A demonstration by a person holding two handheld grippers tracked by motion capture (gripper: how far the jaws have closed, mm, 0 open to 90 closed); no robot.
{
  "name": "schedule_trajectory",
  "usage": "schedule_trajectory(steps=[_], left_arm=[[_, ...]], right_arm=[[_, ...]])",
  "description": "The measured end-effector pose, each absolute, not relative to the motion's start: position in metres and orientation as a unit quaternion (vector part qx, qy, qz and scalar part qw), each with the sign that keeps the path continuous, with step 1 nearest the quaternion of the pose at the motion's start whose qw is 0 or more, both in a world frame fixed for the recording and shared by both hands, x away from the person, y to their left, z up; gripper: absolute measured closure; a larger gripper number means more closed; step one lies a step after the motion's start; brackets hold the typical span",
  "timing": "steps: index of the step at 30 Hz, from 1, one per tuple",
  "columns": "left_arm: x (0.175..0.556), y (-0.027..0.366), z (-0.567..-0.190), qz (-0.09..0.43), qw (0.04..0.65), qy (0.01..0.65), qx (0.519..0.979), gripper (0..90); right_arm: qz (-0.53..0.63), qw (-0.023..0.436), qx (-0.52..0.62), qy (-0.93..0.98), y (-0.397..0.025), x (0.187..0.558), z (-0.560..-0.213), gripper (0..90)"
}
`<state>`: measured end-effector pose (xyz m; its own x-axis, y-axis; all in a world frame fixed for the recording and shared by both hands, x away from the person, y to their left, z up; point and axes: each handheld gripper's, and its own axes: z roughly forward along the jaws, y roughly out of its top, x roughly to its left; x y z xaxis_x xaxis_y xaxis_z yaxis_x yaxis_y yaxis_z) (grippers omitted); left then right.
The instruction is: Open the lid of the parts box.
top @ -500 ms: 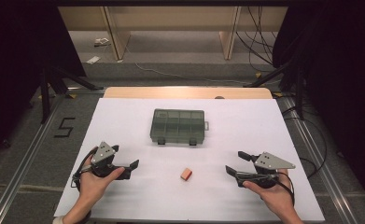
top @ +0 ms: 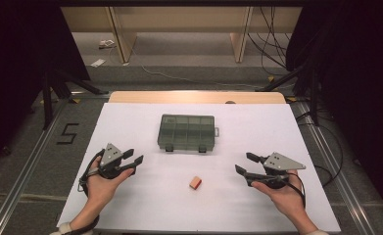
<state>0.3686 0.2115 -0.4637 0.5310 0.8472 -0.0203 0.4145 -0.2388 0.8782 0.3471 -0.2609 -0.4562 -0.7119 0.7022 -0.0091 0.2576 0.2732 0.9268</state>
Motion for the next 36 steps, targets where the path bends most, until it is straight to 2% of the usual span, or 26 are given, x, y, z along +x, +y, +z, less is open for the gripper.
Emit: schedule_trajectory(steps=[1,2,3,5,7,8,17,25,36], left_arm=[[0.373,0.210,-0.463,0.242,0.442,0.422,0.754,68.0],[0.378,0.207,-0.463,0.244,0.433,0.420,0.760,79.7],[0.383,0.205,-0.463,0.248,0.421,0.419,0.766,79.7],[0.394,0.200,-0.465,0.245,0.409,0.421,0.772,88.5],[0.406,0.195,-0.467,0.240,0.396,0.418,0.782,89.8],[0.411,0.192,-0.469,0.240,0.389,0.414,0.787,89.9],[0.447,0.180,-0.483,0.217,0.371,0.410,0.805,90.0],[0.455,0.176,-0.494,0.204,0.365,0.414,0.809,90.0],[0.454,0.174,-0.492,0.209,0.378,0.395,0.811,90.0]], right_arm=[[0.510,0.215,0.309,0.773,-0.259,0.351,-0.455,49.6],[0.504,0.211,0.306,0.780,-0.256,0.360,-0.454,64.4],[0.504,0.211,0.306,0.780,-0.256,0.360,-0.454,64.4],[0.494,0.213,0.300,0.788,-0.251,0.371,-0.452,78.1],[0.487,0.217,0.298,0.792,-0.247,0.380,-0.451,88.4],[0.485,0.216,0.296,0.794,-0.245,0.384,-0.451,90.0],[0.452,0.186,0.303,0.818,-0.224,0.417,-0.466,90.0],[0.438,0.162,0.310,0.828,-0.204,0.439,-0.480,90.0],[0.427,0.157,0.310,0.835,-0.195,0.447,-0.487,90.0]])
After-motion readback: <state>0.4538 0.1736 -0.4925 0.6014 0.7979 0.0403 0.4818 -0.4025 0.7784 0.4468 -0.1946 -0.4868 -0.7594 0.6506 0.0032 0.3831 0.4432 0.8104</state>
